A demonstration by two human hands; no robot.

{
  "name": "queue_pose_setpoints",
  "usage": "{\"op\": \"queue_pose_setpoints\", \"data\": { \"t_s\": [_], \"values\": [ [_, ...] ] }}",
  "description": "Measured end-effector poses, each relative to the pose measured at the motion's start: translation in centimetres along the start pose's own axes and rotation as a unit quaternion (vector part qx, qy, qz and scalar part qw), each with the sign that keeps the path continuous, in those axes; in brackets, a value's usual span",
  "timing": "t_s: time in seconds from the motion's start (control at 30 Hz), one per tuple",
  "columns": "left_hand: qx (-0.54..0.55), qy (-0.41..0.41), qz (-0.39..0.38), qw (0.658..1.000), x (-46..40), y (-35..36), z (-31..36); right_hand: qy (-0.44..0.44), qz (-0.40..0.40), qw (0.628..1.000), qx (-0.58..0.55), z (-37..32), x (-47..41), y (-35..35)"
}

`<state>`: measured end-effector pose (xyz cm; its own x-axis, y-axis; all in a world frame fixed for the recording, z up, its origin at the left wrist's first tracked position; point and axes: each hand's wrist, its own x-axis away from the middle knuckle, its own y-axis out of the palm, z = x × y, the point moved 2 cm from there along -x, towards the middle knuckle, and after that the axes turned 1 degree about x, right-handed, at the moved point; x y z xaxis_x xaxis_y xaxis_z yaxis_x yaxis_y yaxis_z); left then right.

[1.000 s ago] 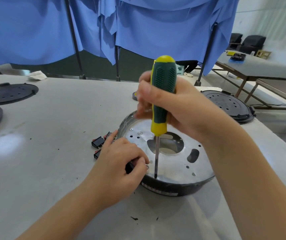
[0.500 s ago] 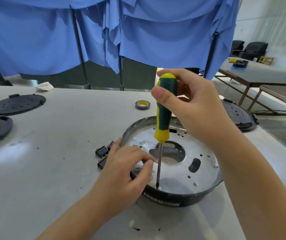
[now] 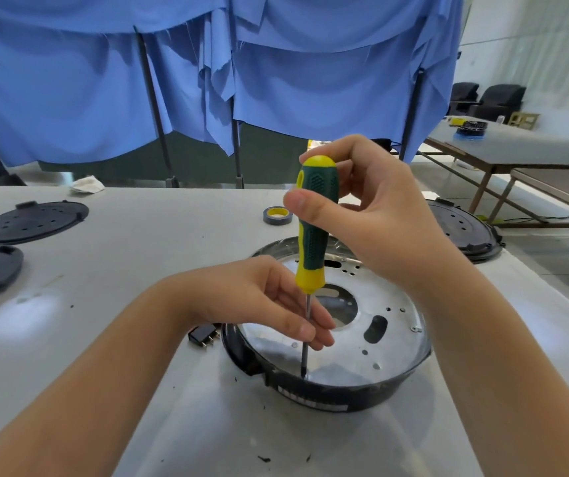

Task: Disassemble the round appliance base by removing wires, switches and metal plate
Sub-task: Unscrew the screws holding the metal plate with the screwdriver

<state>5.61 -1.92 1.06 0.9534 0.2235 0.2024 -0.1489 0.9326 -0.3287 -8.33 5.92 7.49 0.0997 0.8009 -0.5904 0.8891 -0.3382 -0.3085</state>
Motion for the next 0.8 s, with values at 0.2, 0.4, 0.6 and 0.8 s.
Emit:
{"op": "queue_pose_setpoints", "data": {
  "t_s": [0.2,0.4,0.6,0.8],
  "values": [
    [0.039,0.044,-0.010,0.998,-0.6,-0.2,-0.9,-0.003,-0.010,1.000,0.009,0.3,-0.2,-0.8],
    [0.091,0.055,-0.002,0.994,-1.1,0.3,-1.7,-0.005,-0.033,0.999,-0.026,0.2,-0.3,-1.0],
    [0.088,0.054,0.018,0.994,-1.0,0.4,-1.6,0.029,-0.133,0.975,-0.178,0.8,-0.2,-1.8],
    [0.065,0.044,0.049,0.996,-1.0,0.5,-1.5,0.058,-0.225,0.935,-0.268,1.1,0.0,-2.1]
  ]
}}
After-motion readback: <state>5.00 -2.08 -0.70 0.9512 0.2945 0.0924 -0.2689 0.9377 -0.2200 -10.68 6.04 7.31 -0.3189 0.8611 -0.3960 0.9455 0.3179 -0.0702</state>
